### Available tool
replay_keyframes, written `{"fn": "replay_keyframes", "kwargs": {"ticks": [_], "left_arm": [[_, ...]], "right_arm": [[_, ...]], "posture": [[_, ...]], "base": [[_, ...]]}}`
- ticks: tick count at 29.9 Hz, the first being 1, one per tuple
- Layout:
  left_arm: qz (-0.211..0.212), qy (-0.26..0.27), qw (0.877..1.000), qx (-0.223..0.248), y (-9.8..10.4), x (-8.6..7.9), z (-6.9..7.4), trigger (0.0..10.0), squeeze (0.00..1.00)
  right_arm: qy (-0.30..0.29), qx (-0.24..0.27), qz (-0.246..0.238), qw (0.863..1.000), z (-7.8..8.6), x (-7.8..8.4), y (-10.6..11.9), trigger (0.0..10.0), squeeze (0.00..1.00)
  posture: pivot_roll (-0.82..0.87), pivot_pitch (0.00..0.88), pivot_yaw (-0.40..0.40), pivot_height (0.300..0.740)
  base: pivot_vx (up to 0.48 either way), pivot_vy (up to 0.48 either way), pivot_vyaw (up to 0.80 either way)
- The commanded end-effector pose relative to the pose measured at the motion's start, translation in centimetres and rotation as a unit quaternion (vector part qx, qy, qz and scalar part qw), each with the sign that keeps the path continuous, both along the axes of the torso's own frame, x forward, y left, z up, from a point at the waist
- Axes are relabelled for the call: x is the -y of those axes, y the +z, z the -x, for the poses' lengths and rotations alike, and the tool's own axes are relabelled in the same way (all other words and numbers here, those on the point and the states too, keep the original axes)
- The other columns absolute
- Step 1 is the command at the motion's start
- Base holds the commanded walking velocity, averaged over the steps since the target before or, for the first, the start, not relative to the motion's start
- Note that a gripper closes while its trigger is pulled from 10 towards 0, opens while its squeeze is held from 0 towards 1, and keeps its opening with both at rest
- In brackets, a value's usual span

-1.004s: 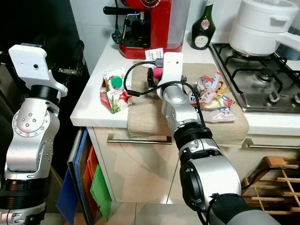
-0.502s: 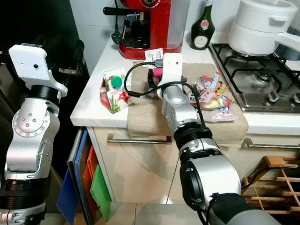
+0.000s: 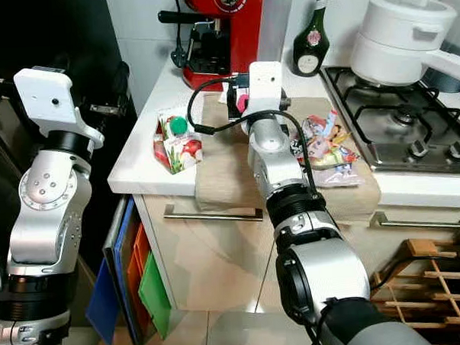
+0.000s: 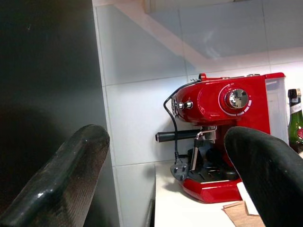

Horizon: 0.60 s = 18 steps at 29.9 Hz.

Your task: Restocking fridge

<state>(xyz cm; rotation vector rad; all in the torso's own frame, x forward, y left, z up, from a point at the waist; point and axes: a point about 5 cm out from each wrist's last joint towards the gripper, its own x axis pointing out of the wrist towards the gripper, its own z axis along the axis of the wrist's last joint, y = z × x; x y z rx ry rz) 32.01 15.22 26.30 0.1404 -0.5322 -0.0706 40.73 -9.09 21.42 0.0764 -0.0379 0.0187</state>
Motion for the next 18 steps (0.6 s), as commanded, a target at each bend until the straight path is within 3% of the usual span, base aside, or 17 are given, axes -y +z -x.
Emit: {"fn": "replay_keyframes", "kwargs": {"ticks": [1,7,11,13,14,18], "left_arm": [[-0.002,0.000,1.000,-0.003,-0.1,0.0,-0.1,10.0,0.00],[-0.002,-0.011,1.000,-0.002,-0.1,0.2,0.0,10.0,0.00],[-0.029,-0.092,0.995,-0.003,0.4,1.1,0.4,10.0,0.00],[-0.034,-0.103,0.994,-0.001,0.6,1.2,0.5,10.0,0.00],[-0.045,-0.145,0.988,-0.001,1.1,1.5,0.9,10.0,0.00],[-0.064,-0.178,0.982,-0.001,1.5,1.9,1.3,10.0,0.00]], "right_arm": [[-0.002,-0.020,-0.016,1.000,0.2,0.0,-0.6,10.0,0.00],[-0.008,-0.041,-0.016,0.999,0.4,-0.2,-1.2,10.0,0.00],[-0.017,-0.055,-0.006,0.998,0.6,-0.3,-1.4,10.0,0.00],[-0.019,-0.057,-0.003,0.998,0.7,-0.3,-1.5,10.0,0.00],[-0.023,-0.062,0.007,0.998,0.8,-0.3,-1.6,10.0,0.00],[-0.025,-0.062,0.014,0.998,0.9,-0.4,-1.6,10.0,0.00]], "posture": [[-0.02,0.000,-0.005,0.740],[-0.02,0.000,-0.005,0.740],[-0.02,0.000,-0.011,0.740],[-0.02,0.000,-0.012,0.740],[-0.02,0.000,-0.012,0.740],[-0.02,0.000,-0.011,0.740]], "base": [[0.000,0.000,0.00],[0.000,0.000,0.00],[0.000,0.000,0.00],[0.000,0.000,0.00],[0.000,0.000,0.00],[0.000,0.000,0.00]]}}
